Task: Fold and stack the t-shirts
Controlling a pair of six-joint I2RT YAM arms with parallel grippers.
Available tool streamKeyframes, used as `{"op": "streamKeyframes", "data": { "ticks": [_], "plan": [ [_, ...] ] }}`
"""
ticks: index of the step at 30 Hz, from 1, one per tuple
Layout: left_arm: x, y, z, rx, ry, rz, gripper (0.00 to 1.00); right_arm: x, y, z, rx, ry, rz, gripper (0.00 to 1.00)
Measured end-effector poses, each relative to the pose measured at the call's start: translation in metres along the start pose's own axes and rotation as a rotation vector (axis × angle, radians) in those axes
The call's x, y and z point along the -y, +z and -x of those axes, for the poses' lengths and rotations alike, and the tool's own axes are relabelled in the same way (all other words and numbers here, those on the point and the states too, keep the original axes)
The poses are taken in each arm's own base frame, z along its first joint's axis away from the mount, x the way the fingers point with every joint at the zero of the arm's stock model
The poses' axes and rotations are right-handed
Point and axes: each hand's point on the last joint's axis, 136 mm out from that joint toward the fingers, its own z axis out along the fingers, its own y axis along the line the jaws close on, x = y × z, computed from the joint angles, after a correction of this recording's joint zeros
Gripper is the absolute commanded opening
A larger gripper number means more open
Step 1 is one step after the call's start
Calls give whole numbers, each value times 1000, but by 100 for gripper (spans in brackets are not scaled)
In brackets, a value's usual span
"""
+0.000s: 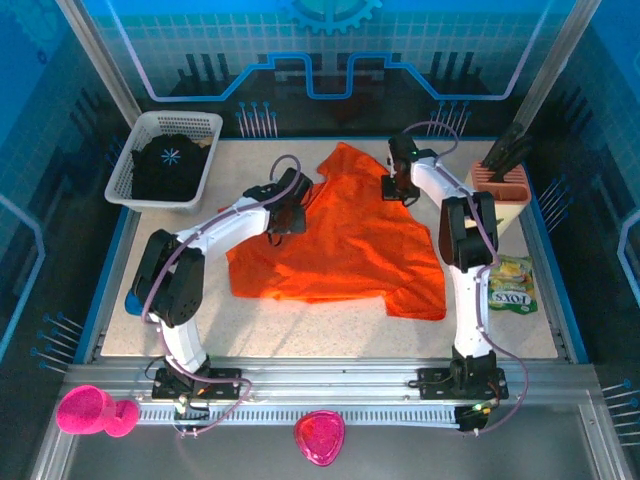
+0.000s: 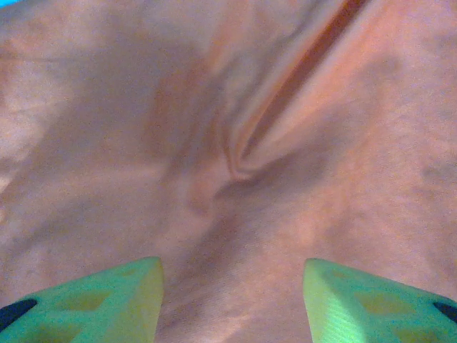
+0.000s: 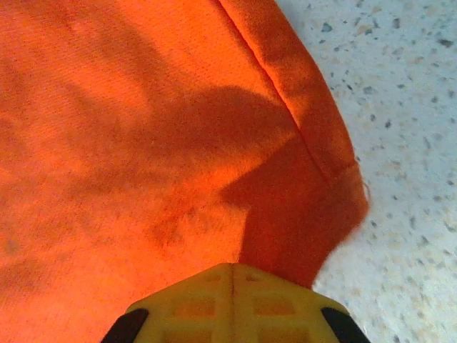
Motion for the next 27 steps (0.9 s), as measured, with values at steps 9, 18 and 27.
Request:
{"op": "streamKeyframes", "data": {
  "ticks": [9,18,27],
  "plan": [
    [-25,15,-19,-52,-13,64,58,23,14,14,-4,157,-46,0],
    [-64,5,-47,-109,-63,120,64,65,14,19,2,266,-75,0],
    [-93,-32,-114,-195,-179,103,68,26,-30,9,22,134,-4,44]
  ]
}}
